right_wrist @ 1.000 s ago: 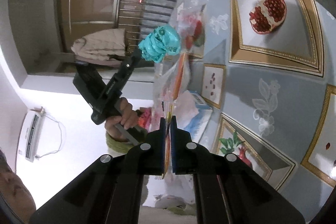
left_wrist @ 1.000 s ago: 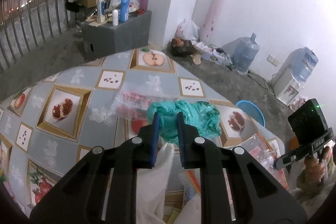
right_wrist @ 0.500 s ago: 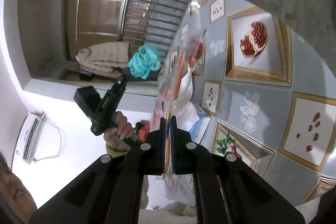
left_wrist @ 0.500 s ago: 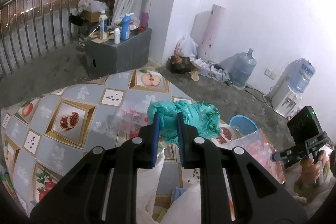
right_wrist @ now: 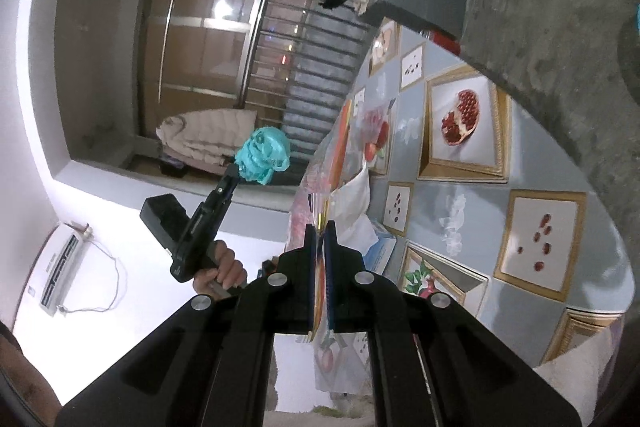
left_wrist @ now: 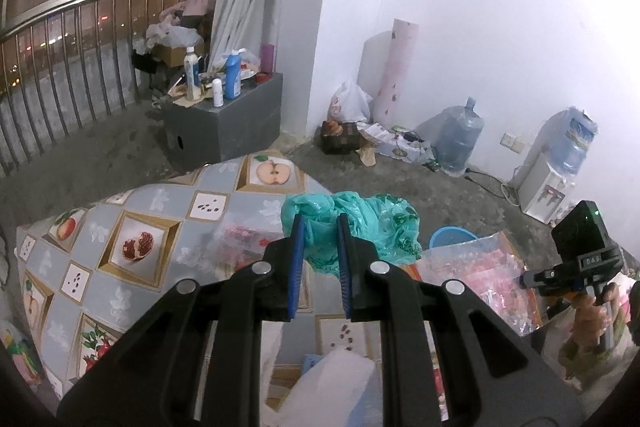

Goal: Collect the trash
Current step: 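Carry the teal bag and pink bag over the blue wastebasket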

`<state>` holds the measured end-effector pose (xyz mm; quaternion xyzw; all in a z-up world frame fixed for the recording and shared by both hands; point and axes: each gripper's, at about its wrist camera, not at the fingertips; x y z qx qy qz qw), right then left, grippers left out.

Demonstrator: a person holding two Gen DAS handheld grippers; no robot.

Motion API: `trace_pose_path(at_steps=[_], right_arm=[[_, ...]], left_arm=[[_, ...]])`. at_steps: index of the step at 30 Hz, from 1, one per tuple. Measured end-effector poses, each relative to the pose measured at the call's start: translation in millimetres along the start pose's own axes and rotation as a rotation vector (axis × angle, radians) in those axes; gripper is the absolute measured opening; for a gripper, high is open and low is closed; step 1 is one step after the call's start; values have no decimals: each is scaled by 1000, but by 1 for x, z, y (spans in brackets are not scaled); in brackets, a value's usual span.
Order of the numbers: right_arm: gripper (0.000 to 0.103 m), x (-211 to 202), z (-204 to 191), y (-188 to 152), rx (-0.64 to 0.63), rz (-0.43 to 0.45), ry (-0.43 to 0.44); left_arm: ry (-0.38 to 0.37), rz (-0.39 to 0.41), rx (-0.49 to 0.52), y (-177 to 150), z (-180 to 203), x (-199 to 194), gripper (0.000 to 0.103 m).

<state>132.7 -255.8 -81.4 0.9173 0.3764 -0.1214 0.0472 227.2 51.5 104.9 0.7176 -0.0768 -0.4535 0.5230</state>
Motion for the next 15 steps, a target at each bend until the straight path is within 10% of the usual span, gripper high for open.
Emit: trace_pose_path(at_steps=[15], right_arm=[[5,-90,45,12,44,236,66]], left_arm=[[-93,-47,133,57,116,55,14]])
Point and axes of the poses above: each gripper's, at about its wrist camera, not at the fingertips, and x roughly the way its jaws point, z to its right, y to its top, and after that the axes turned 12 degrees about x, right-handed
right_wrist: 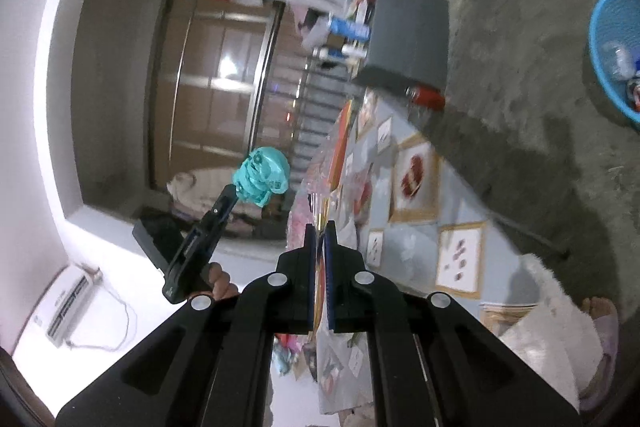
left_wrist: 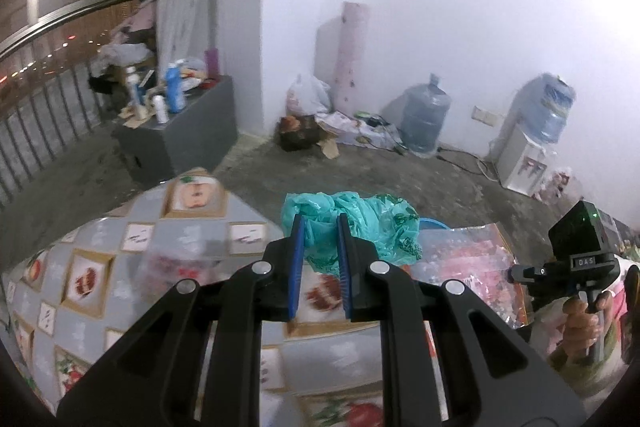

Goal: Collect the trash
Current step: 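Carry the teal bag and pink bag over the blue wastebasket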

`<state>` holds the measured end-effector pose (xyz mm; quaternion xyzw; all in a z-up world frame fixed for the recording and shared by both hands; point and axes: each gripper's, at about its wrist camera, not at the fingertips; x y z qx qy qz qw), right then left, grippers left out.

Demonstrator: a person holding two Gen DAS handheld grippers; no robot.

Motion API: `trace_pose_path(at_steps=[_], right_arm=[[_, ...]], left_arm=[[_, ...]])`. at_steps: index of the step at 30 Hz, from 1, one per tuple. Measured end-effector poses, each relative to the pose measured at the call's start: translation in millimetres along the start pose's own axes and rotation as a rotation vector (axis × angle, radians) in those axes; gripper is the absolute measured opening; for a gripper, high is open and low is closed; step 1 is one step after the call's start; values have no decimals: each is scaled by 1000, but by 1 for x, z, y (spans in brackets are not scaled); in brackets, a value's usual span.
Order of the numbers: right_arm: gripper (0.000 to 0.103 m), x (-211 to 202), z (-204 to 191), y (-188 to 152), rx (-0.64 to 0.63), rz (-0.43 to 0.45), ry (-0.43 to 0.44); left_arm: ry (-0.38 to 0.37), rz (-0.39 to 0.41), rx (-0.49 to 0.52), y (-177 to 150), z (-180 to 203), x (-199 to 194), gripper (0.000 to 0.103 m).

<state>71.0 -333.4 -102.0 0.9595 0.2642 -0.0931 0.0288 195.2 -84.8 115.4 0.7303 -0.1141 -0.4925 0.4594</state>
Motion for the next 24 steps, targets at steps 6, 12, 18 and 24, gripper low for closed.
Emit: trace_pose_path(at_steps=[6,12,18,24], right_arm=[[5,-45,22,17,21,125,-30],[5,-94,45,40,43,273,-160],[5,-140,72,69,68,428,-388],[5,-159,111,108,136,505,-595]], left_arm=[[-60,-49,64,26,52,51,14],[-73,-90,164,44,107,109,14],[-120,-150,201,53,156,183,14],[-168,-277,225,42,202,275,14]])
Point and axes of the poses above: each gripper's, at about its wrist camera, not at the fingertips, and x roughly the way its jaws point, z to its right, y to its top, and after that the axes turned 12 degrees about x, right-handed
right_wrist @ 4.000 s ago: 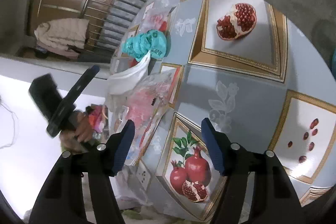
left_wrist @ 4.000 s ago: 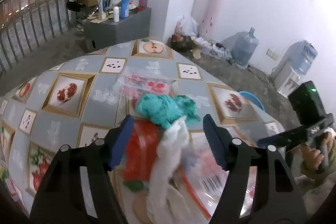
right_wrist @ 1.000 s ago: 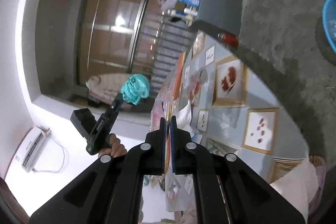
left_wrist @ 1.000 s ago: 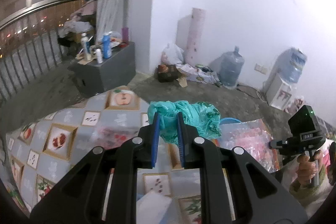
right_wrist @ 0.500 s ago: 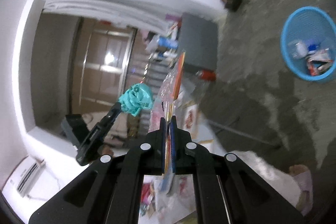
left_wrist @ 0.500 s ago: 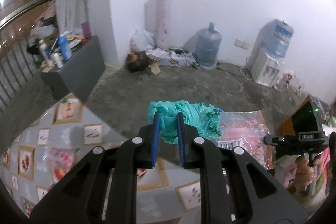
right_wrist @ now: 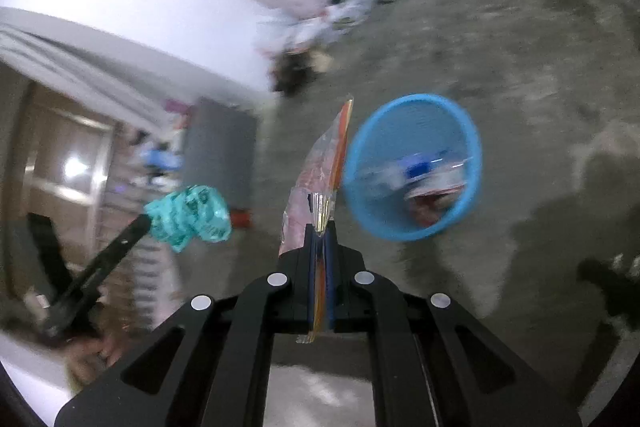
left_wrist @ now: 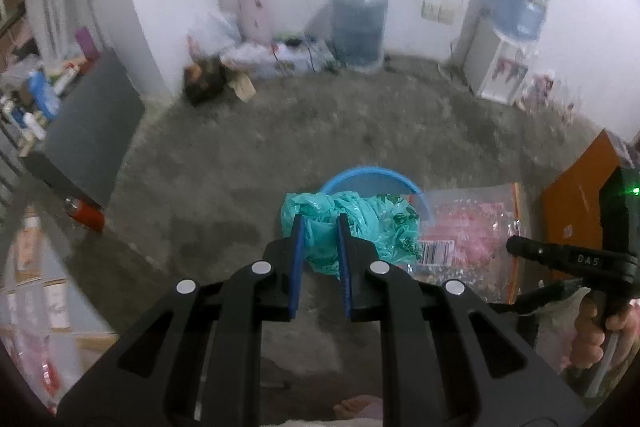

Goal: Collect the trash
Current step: 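Carry the teal bag and pink bag over the blue wastebasket, then open both tools to drop the bags into the wastebasket, then turn both tools back toward the white tissues on the table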

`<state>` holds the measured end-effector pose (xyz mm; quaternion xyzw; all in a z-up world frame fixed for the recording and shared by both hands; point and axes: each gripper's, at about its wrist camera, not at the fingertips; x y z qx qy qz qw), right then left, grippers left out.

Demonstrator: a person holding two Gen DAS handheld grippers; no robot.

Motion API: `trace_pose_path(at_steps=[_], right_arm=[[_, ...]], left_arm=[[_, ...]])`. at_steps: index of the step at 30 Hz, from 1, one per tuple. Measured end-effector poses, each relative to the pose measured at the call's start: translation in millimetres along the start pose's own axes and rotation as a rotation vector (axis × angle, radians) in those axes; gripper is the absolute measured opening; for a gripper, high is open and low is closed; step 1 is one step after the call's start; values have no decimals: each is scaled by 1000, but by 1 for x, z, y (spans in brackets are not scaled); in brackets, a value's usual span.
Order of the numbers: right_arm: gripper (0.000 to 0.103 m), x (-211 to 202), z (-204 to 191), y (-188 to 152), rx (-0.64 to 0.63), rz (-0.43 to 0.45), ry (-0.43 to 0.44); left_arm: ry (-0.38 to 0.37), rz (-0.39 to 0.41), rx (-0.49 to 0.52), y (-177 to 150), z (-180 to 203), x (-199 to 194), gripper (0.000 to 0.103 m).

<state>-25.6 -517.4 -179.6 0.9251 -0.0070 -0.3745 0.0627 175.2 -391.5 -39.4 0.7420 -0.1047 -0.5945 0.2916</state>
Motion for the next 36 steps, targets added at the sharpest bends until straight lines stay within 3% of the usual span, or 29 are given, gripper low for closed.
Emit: trace_pose_path(at_steps=[9,11,12,13,14,16,17,22,28,32,36], right_arm=[[5,70,15,43,-19,27,-228],[7,85,14,48,-26,24,-249],[7,99,18,54,-34,28,-276],[12,108,20,57,-36,22,-285],[32,119,22,60,-42,11,-299],[54,138,29,65,-61,9,-367],[54,141,32,65,-63,12,-376],[56,126,42,66,-10,42,-335],[59,86,31,64,-1,107,-283],[60,48,-11,47,-102,157,-232],[71,10,-67,14,-259,206,-193]], left_arm=[[-60,-174,22,11,27,123,15],[-59,-190,17,12,30,143,18],[-57,-209,11,12,31,156,32],[-52,-225,6,13,31,165,45],[-40,-235,-1,12,30,173,46],[-14,-262,-14,12,26,184,48],[-8,-275,-20,12,24,186,49],[-5,-219,-73,15,6,155,60],[30,-137,-85,21,-11,98,62],[21,-59,-121,18,-25,40,64],[26,31,-125,4,-39,-33,68]])
Point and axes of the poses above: each gripper's, at about its wrist camera, not at the fingertips, and x roughly the way its jaws point, z to its right, y to its top, and after that the axes turned 12 degrees about x, right-handed
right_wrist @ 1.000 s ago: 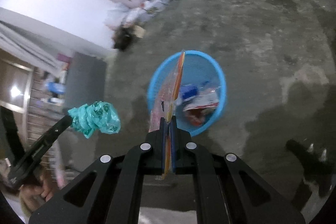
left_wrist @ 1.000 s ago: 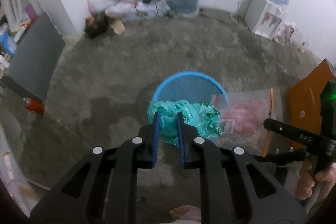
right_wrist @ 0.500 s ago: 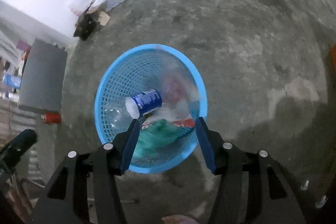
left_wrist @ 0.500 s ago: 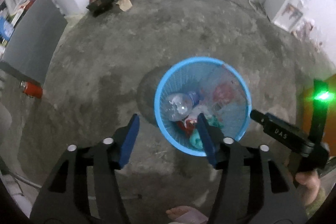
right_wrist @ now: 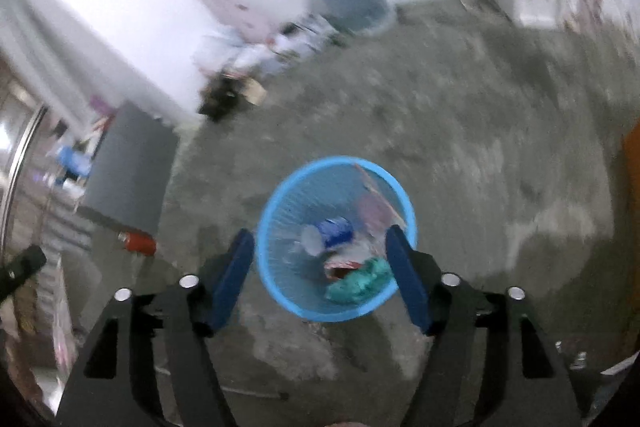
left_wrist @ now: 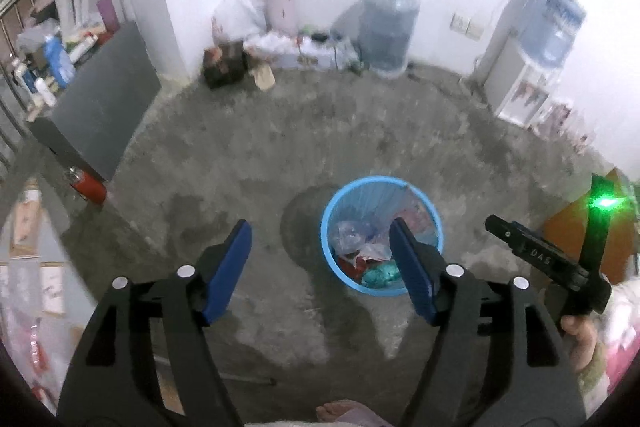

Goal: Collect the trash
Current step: 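Turn both tools back toward the white tissues on the table, then reach the left tool to the white tissue pack and close on it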

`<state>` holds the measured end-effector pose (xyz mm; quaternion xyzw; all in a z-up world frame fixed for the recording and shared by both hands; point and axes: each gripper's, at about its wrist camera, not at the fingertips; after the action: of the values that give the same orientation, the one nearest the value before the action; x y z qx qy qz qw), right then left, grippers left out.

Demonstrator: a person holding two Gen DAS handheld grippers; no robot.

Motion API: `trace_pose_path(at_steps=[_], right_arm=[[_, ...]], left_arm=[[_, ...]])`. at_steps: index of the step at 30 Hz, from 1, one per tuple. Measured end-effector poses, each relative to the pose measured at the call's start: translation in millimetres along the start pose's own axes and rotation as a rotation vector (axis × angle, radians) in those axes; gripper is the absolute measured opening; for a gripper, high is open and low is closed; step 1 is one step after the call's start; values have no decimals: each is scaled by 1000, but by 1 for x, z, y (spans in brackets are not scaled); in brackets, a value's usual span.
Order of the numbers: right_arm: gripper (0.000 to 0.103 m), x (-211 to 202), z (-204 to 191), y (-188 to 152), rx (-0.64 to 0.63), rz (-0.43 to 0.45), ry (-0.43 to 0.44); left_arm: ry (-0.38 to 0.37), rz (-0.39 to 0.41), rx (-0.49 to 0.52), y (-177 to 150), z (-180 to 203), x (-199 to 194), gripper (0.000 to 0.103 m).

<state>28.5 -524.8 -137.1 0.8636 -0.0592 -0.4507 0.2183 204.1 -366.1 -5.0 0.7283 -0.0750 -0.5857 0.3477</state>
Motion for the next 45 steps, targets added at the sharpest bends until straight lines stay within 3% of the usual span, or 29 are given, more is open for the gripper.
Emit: trace_pose_path(at_steps=[4,7,9,14,20,26,36,41,45], right_arm=[[91,-58,-60,-25,-200,84,31],[93,-92,-92,-48,-324,97,98],[93,-107,-107,-61,-368,58,166],[93,-137,-145,-103,-476,-78,365],[93,-151,-196,-166,-629,-221,500],[93,-153,-234,-228,-725,-356,578],[85,-148,-266,-303,-818,-512,587],[72,-137,-275,-318,-823,-554,553],[66,-128,-281,-319,-800,-572,539]], left_arm=[[40,73,19,-26,-19,-77,72],[90,122,3,-64,-44,-143,75],[148,148,-13,-94,-60,-183,78],[390,183,-103,-199,-103,-284,83],[519,153,-270,-306,-148,-342,83],[450,177,-418,-372,-177,-349,83],[297,180,-369,-393,-180,-307,83],[248,177,-351,-403,-175,-295,71],[161,184,-419,-423,-172,-284,59]])
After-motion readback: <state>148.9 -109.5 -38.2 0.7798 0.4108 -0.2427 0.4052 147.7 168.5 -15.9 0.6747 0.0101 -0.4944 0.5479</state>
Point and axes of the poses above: each gripper's, at about its wrist camera, not at the fingertips, and x roughly the way its jaws point, z to its right, y to its top, and after that the axes turned 12 degrees about x, right-handed
